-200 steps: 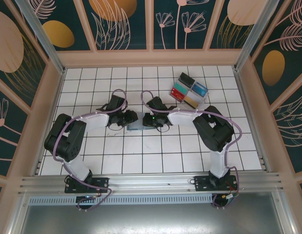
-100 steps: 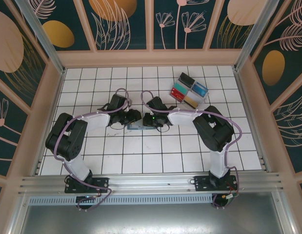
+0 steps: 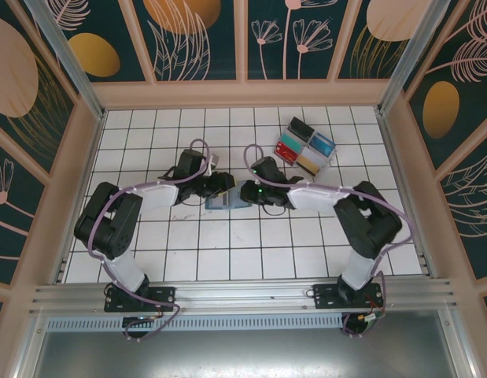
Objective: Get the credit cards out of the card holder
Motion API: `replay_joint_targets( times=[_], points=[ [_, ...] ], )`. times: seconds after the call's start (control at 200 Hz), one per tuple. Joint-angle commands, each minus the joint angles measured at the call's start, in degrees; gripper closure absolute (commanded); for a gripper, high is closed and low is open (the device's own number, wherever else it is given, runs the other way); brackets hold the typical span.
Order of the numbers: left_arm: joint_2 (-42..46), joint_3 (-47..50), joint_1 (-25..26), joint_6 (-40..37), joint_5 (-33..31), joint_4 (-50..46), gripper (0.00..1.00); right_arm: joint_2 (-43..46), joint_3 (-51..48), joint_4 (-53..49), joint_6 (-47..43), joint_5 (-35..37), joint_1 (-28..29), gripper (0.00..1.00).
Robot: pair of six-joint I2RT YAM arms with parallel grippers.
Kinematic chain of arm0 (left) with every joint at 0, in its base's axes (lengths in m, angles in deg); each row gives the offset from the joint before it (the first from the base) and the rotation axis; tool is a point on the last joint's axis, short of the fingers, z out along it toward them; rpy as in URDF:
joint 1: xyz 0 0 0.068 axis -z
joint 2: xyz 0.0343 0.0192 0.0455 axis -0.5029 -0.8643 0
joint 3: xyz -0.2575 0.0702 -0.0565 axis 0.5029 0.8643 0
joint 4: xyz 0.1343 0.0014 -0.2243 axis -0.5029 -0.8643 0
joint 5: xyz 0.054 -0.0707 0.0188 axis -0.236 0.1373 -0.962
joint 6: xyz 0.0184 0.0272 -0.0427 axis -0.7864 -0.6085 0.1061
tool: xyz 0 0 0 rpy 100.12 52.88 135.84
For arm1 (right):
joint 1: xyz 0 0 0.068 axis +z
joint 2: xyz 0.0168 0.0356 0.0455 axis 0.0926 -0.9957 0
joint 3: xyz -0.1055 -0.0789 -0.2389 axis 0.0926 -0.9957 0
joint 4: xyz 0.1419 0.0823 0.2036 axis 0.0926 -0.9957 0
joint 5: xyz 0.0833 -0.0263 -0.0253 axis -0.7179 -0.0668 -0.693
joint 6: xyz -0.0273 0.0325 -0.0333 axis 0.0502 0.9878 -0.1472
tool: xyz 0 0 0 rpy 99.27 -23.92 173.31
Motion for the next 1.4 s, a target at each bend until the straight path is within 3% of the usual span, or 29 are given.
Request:
replay_joint_targets(
  times=[0.0,0.19,0.35,0.636,0.786,0.901,0.976,1.146,1.396],
  points=[
    [-3.6,-2.5,1.7,1.9,2.0,3.7,0.59,6.7,-5.5,7.4,2.5,2.3,-2.3,0.74],
    [-7.6,-4.8,2.2,0.8,-0.6,0.3,0.59,13.7,-9.1,10.7,1.9,4.4,-3.4,0.70],
    [-7.9,-6.7,2.2,-0.2,-2.5,-2.7,0.60,13.7,-7.9,11.1,0.8,2.5,-3.4,0.69],
    [1.9,-5.8,0.8,-3.4,-10.6,-10.8,0.64,8.8,-3.0,11.7,-0.6,-4.0,-1.4,0.70],
    [6.6,0.1,-3.5,-2.3,-14.4,-11.9,0.70,3.1,3.7,7.2,-2.0,-4.9,1.4,0.71],
    [10.2,5.4,-7.3,-0.9,-16.5,-11.5,0.68,-3.6,10.2,0.2,-3.3,-2.2,3.7,0.71],
    [12.3,8.2,-9.0,-0.3,-16.7,-10.9,0.66,-8.3,14.4,-5.0,-4.0,-0.5,4.7,0.70],
    [14.1,11.0,-9.7,0.6,-16.3,-9.8,0.66,-15.5,20.5,-12.7,-5.9,3.2,6.6,0.59],
    [13.2,12.2,-9.7,2.2,-9.3,-4.1,0.66,-18.9,21.8,-15.7,-6.1,5.8,6.8,0.54]
  ],
)
